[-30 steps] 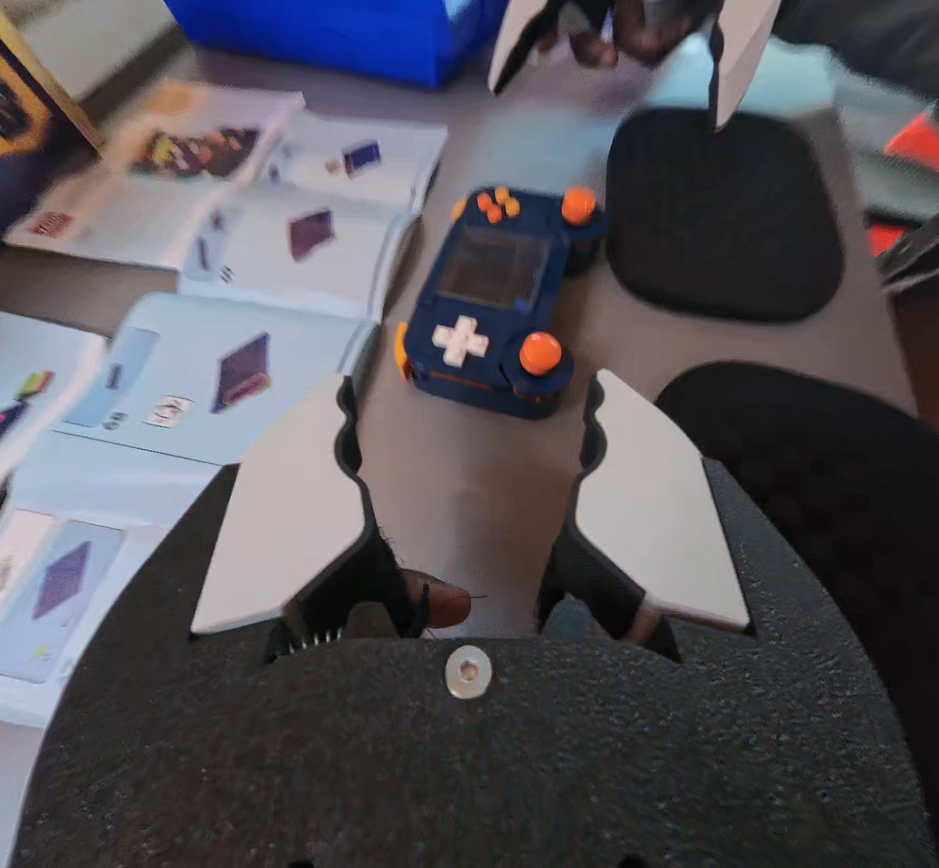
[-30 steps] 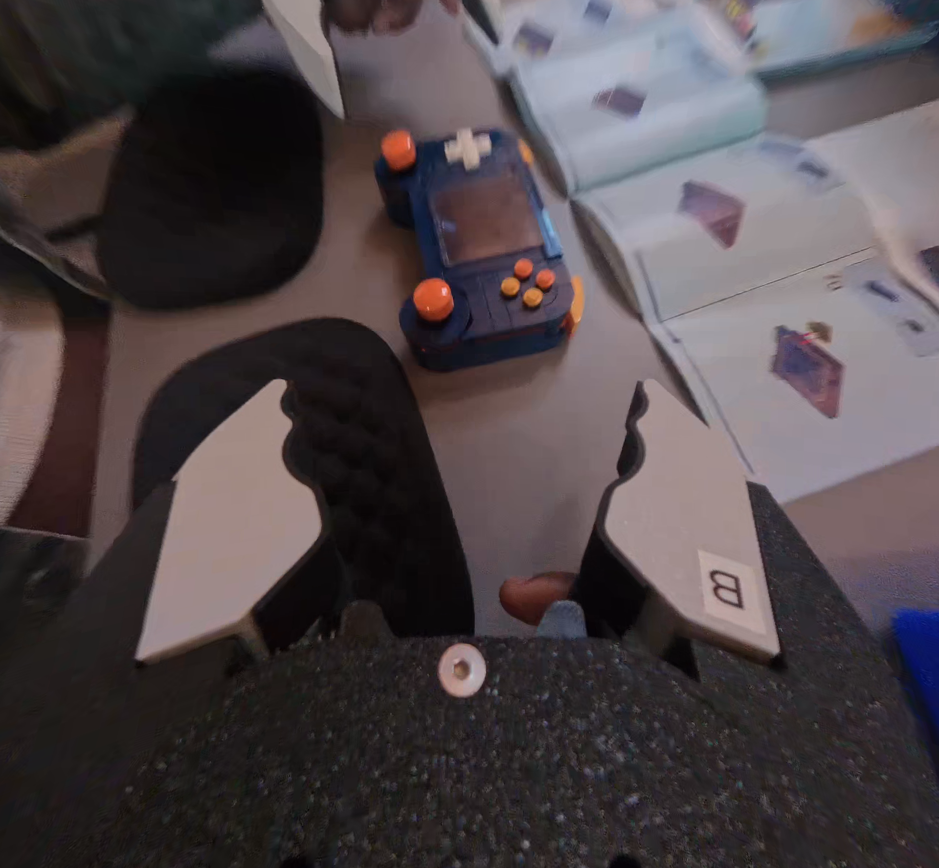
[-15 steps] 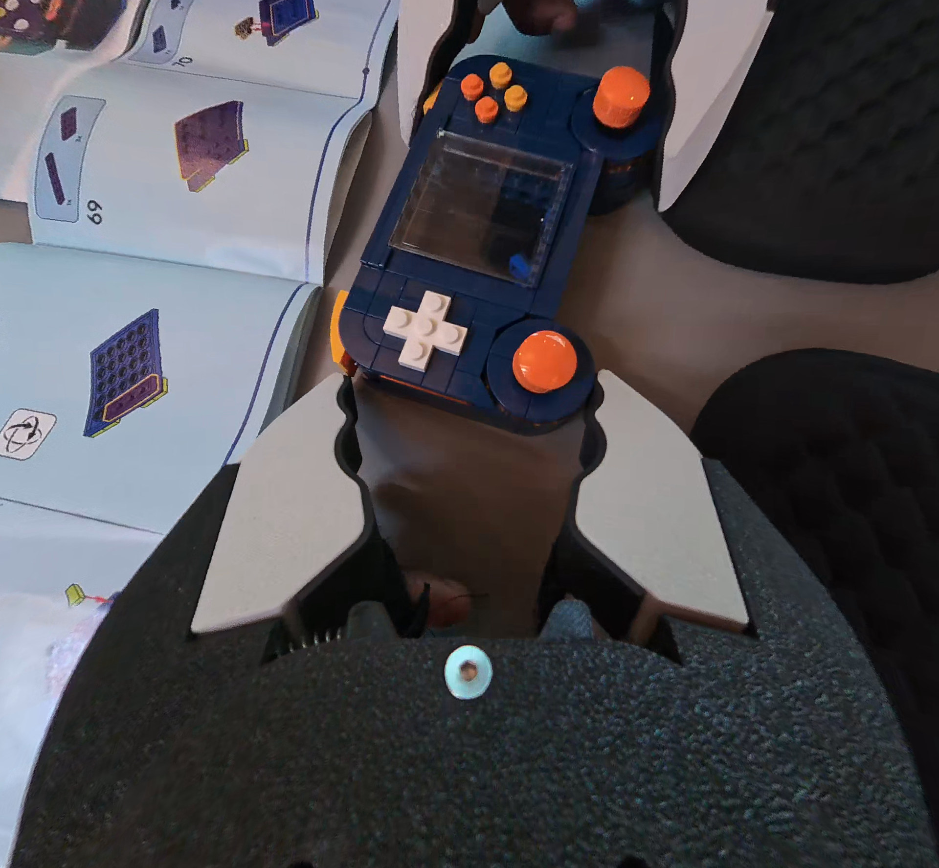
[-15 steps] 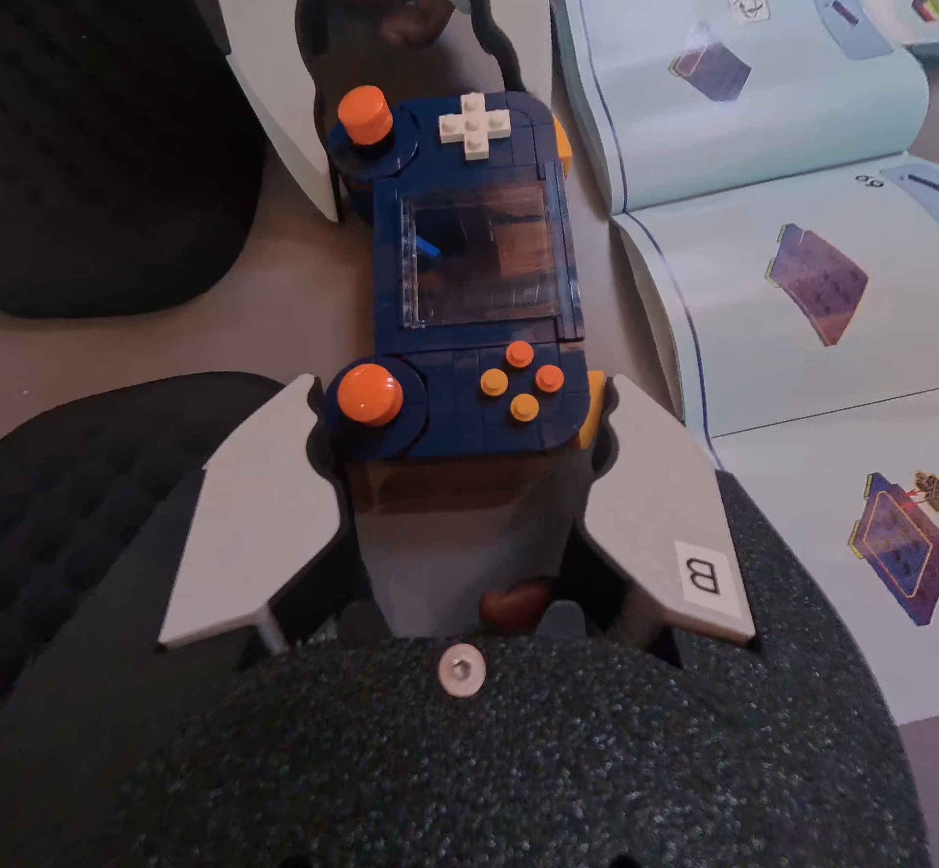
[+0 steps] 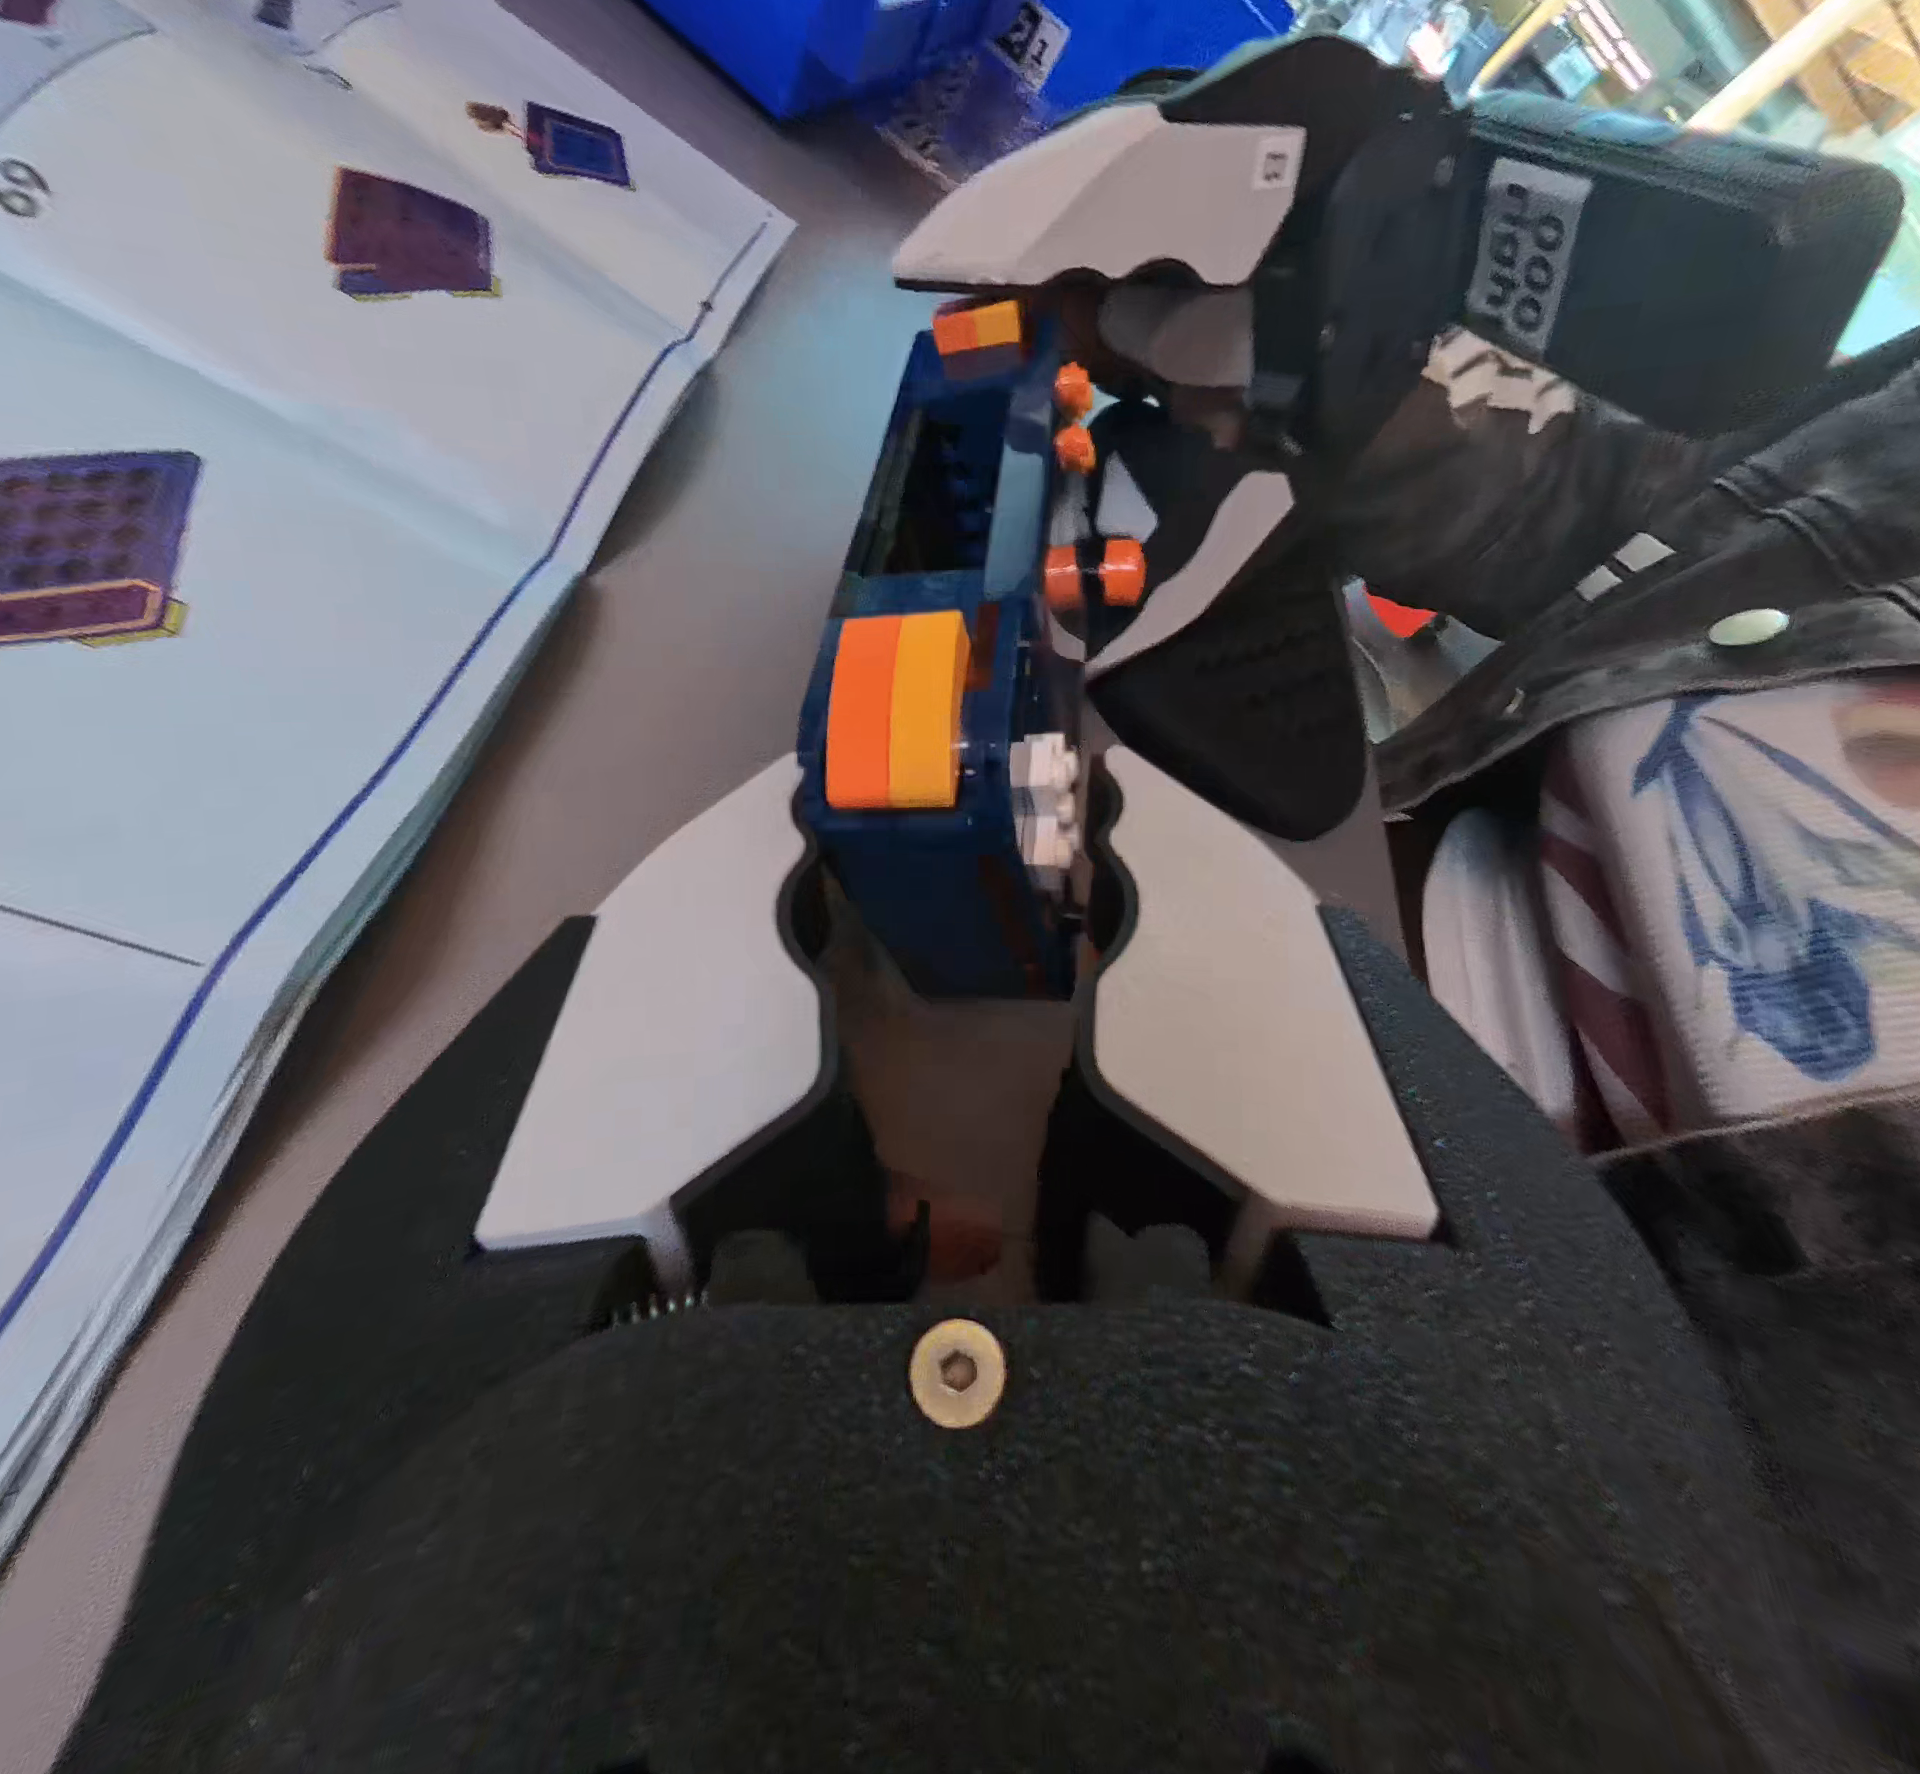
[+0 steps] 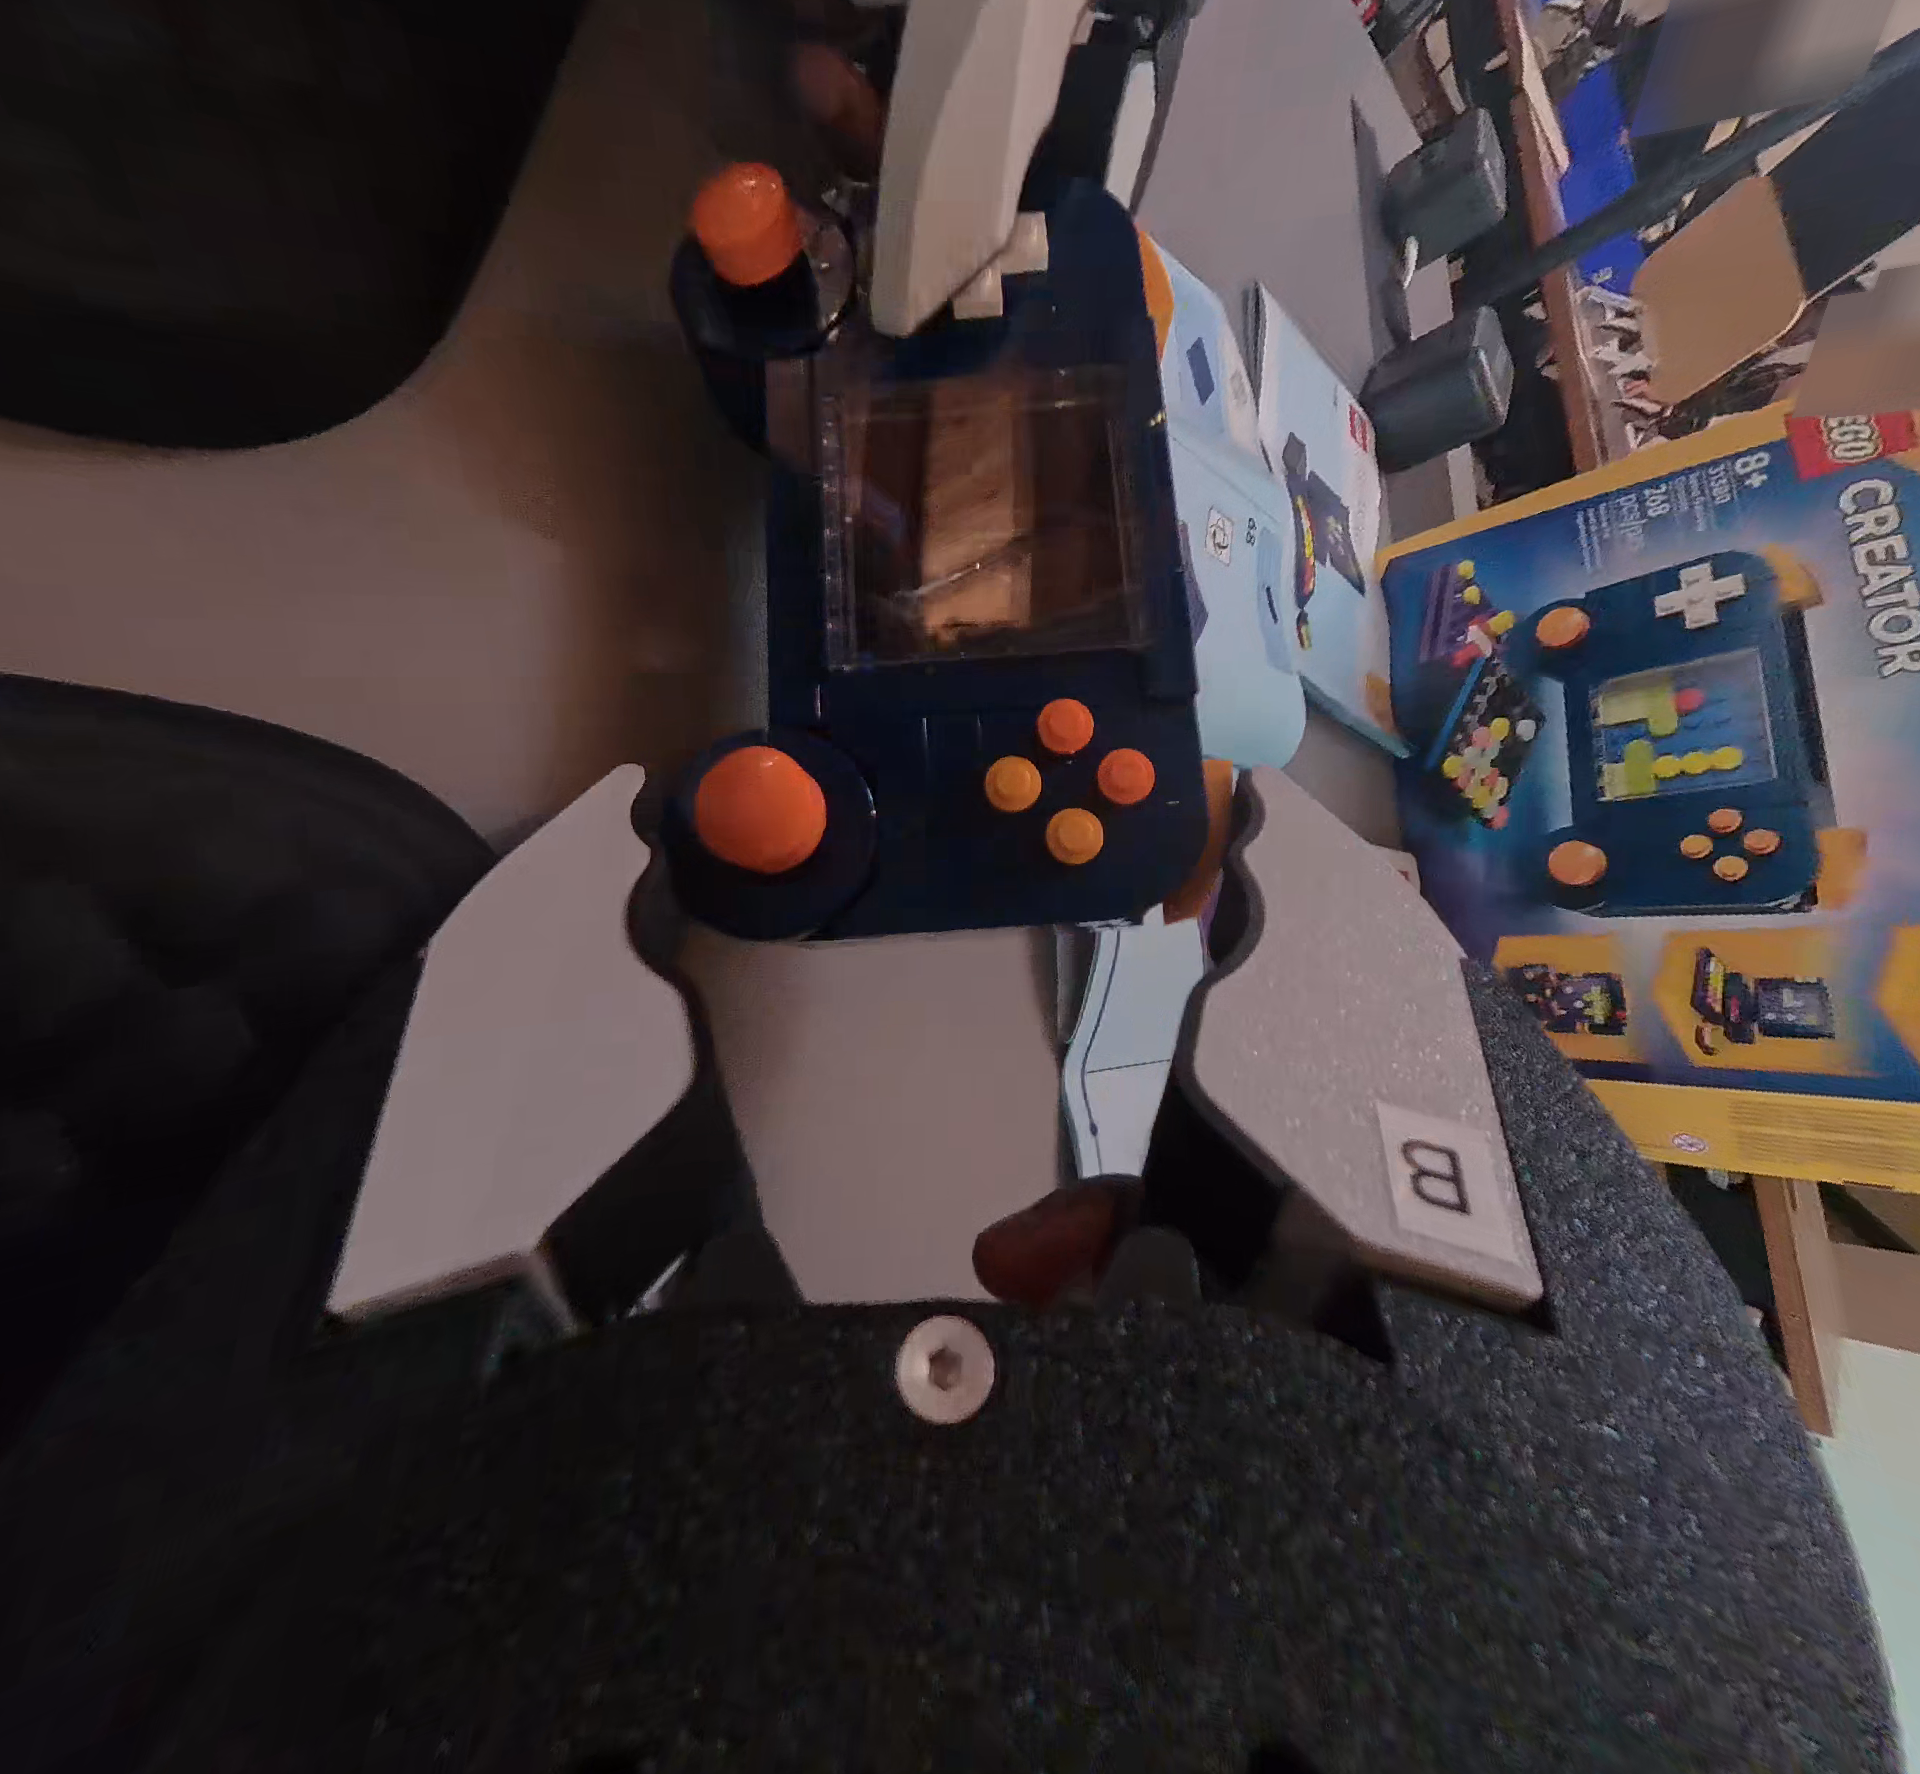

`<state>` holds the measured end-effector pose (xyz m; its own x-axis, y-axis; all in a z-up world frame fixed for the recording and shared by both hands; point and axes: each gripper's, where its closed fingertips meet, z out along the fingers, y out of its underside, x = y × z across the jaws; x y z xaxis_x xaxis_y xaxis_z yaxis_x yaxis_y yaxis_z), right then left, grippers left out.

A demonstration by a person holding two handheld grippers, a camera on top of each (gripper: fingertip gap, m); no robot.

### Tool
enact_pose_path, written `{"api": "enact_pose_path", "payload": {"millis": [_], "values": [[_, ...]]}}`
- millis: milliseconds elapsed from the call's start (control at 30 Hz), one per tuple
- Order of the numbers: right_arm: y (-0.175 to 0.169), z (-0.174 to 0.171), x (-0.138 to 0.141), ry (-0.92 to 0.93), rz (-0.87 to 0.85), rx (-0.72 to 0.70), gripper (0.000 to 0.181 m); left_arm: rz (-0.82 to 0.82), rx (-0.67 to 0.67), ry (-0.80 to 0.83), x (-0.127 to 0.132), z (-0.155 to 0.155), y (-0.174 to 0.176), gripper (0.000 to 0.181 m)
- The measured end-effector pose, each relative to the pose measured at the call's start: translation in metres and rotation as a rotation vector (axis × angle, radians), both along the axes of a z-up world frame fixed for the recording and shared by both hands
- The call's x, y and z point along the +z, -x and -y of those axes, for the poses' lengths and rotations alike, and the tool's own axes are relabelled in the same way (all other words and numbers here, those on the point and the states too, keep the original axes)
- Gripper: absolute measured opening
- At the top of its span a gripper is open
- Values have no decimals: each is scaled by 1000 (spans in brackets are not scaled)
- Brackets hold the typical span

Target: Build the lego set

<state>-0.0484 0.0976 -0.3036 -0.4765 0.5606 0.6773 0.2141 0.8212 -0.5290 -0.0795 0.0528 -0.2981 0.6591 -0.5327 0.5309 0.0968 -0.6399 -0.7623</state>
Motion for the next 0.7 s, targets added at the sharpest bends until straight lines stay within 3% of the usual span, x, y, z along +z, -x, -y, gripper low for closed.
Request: {"api": "enact_pose_path", "payload": {"millis": [100, 200, 267, 333, 433, 533, 700], "values": [[-6, 4, 0, 131, 40, 37, 101, -6, -11, -23, 1, 0, -1, 46], [-20, 15, 15, 601, 198, 104, 120, -36, -20, -69, 4, 2, -2, 45], [-18, 11, 29, 850, 257, 99, 112, -60, -28, -93, 5, 2, -3, 44], [-11, 10, 38, 923, 273, 109, 94, -95, -40, -125, 6, 3, -4, 44], [-1, 17, 35, 803, 395, 129, 66, -154, -59, -174, 6, 4, -6, 44], [3, 26, 23, 583, 591, 139, 49, -208, -73, -224, 7, 4, -8, 44], [3, 36, 8, 293, 828, 141, 42, -243, -94, -277, 8, 7, -9, 42]]}}
